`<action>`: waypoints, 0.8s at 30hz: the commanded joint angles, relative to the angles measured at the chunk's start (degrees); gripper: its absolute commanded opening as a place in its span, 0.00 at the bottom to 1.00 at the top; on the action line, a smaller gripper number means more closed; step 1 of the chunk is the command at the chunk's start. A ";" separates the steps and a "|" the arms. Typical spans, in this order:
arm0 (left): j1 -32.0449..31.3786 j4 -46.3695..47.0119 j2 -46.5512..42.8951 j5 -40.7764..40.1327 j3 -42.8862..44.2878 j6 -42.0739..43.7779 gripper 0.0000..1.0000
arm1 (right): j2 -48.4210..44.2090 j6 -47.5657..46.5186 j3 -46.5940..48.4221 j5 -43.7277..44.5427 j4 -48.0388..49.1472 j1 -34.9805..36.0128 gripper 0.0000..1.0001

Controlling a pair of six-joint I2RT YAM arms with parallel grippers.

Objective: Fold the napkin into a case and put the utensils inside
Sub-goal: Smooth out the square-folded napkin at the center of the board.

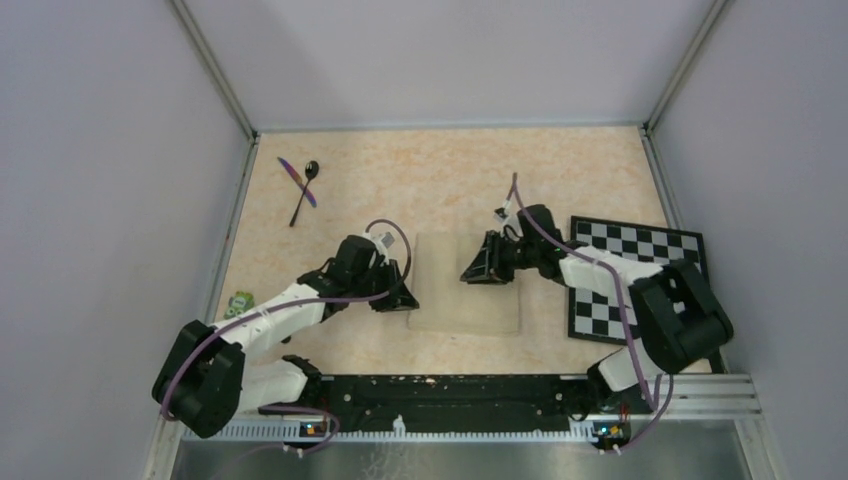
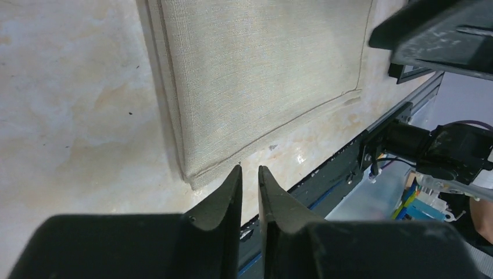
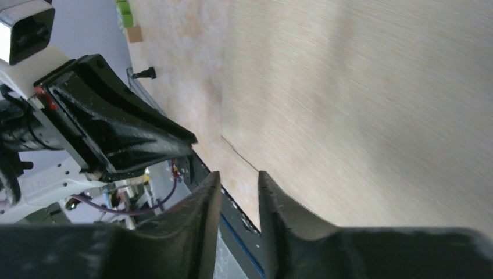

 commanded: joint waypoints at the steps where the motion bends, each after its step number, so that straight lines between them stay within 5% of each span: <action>1: -0.04 3.71 2.62 1.29 -0.78 -0.57 0.17 | 12.05 7.40 7.95 -1.38 15.15 6.92 0.20; 6: -0.05 7.86 6.58 0.51 -5.02 -1.64 0.07 | 26.06 14.98 15.18 -2.66 27.84 11.20 0.00; 24: -0.01 4.27 10.46 -1.32 -5.10 -0.56 0.00 | 45.92 7.46 31.48 2.19 20.19 10.69 0.00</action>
